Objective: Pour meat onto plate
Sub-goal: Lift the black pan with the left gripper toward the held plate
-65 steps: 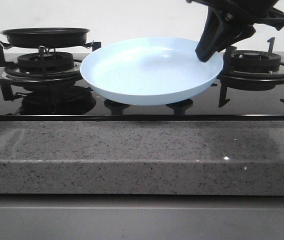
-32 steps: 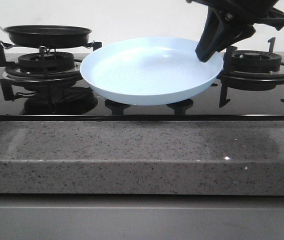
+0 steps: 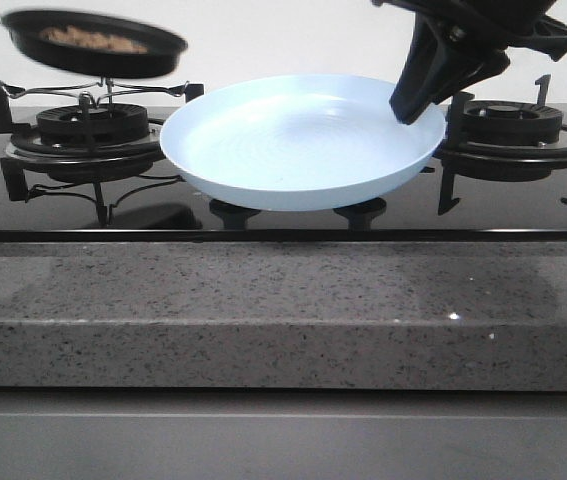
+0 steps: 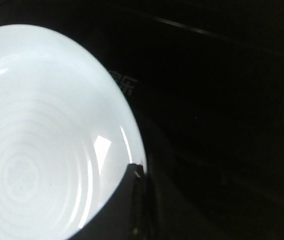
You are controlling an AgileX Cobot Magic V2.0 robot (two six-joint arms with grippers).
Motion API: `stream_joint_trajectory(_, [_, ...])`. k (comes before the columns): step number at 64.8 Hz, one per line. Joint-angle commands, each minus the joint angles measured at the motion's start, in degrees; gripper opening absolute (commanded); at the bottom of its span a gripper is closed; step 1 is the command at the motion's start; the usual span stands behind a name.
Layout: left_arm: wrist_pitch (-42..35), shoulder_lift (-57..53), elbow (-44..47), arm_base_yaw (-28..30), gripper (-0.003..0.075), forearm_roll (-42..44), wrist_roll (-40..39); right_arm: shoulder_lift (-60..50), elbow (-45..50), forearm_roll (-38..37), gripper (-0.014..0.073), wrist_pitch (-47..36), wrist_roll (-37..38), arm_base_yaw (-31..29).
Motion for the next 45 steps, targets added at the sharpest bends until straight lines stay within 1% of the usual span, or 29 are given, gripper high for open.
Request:
stream_joint_trajectory(1, [2.31,-7.11,-0.43,0.02,-0.0020,-4.93,0.99,-2.44,-1.30,1.72,-0.0120,-2.61,-0.40,-0.18])
stream_joint_trajectory(7, [2.28,-10.86,2.17,0.02,-0.0020,-4.93,1.85,-2.44,-1.30,1.72,-0.0120,-2.61,-0.40,-0.18])
stream_joint_trajectory(16, [2.40,-17.23,8.18,-0.32,-0.0020,-5.04,5.49,-2.44,-1.30,1.72,-0.0120,-2.61,-0.40,-0.18])
stream_joint_trajectory(25, [1.40,-22.75,14.05,-2.45,-0.0020,-5.04,8.24,-2.44,-1.30,1.72,-0.0120,-2.61,-0.40,-0.18])
stream_joint_trajectory(34, [-2.14,-26.63,17.71,-7.30,-0.0020,-5.04,10.84,-2.44,-1.30,1.72,-0.0120,-2.61,-0.40,-0.18])
stream_joint_trajectory(45, [-8.64,-27.45,18.24,-16.71,-0.0020,-4.42,14.75,-2.44,-1.30,1.72,-0.0120,-2.61,-0.40,-0.18])
